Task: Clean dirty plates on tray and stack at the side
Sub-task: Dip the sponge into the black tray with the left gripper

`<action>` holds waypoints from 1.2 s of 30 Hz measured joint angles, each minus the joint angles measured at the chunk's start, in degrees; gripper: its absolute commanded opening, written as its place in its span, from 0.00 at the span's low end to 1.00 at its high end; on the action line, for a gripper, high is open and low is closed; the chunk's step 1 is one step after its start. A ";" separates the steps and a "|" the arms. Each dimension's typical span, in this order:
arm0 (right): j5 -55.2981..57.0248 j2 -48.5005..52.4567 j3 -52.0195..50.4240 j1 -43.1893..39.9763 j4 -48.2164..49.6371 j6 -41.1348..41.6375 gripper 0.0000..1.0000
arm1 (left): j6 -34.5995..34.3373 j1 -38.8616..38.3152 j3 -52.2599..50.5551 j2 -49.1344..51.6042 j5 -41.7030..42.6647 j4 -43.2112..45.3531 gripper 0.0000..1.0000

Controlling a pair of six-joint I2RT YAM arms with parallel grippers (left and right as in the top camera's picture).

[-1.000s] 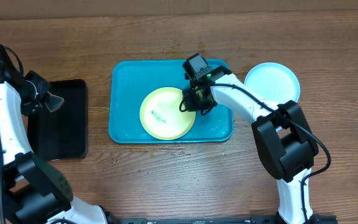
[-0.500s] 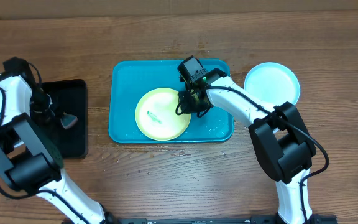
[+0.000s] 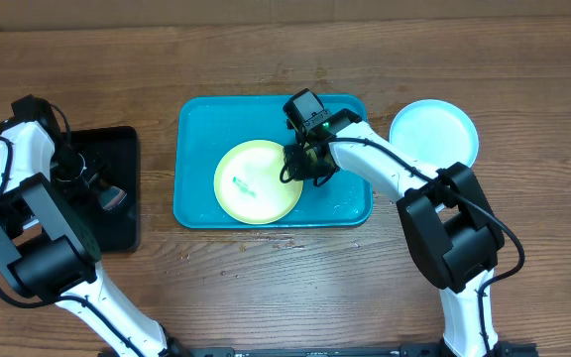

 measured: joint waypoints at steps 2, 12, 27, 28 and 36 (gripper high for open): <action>0.00 0.00 0.00 0.02 0.04 0.04 0.22 | -0.09 0.00 0.00 0.00 0.02 -0.15 0.58; 0.00 0.00 0.00 0.00 0.28 0.00 0.22 | 0.72 0.00 -0.20 0.00 0.22 -0.52 0.66; -0.02 0.00 0.00 0.02 0.22 0.02 0.21 | 4.00 0.02 -0.24 0.44 0.59 -4.31 0.06; -0.02 0.00 0.00 0.02 0.20 0.00 0.21 | 4.04 0.02 1.27 0.59 0.61 -5.66 0.20; 0.00 0.00 0.00 0.02 0.28 0.02 0.21 | 4.42 0.02 7.13 0.79 0.42 -6.64 1.00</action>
